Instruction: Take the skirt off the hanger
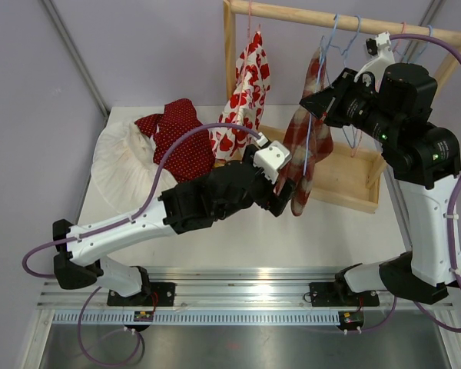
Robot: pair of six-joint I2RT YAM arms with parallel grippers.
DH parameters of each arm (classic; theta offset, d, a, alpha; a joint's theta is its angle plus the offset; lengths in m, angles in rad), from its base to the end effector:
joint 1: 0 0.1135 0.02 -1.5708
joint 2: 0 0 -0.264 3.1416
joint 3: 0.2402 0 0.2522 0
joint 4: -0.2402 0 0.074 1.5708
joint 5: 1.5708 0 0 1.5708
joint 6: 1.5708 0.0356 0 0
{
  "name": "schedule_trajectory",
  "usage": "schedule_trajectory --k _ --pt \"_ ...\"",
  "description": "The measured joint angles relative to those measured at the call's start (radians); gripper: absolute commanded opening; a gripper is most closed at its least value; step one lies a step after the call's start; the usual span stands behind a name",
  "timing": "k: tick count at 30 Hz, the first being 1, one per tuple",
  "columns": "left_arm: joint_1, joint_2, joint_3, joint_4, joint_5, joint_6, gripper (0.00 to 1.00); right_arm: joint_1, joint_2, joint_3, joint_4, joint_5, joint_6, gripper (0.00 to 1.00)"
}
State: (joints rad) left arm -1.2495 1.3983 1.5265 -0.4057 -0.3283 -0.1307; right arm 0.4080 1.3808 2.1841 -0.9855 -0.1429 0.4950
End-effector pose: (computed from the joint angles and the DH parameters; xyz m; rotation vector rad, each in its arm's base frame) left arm 0.1099 -0.2939 0.4349 0.7944 1.7095 -0.6600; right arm 0.1857 0.0858 0.5709 -0.0291 1.8172 0.7759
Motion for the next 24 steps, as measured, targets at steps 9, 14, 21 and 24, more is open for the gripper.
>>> schedule_trajectory --k 9,14,21,24 --pt "0.000 0.054 -0.014 0.088 -0.048 0.028 0.24 0.000 -0.002 0.009 -0.001 -0.010 0.006 0.00" --pt "0.000 0.100 -0.014 0.154 -0.077 0.060 0.00 0.000 -0.006 0.009 -0.001 -0.018 0.008 0.00" --pt "-0.006 0.057 -0.195 0.286 -0.071 0.005 0.00 0.000 0.037 0.158 -0.097 -0.012 -0.003 0.00" --pt "-0.025 -0.011 -0.390 0.352 -0.078 -0.070 0.00 0.003 0.115 0.350 -0.196 -0.009 -0.010 0.00"
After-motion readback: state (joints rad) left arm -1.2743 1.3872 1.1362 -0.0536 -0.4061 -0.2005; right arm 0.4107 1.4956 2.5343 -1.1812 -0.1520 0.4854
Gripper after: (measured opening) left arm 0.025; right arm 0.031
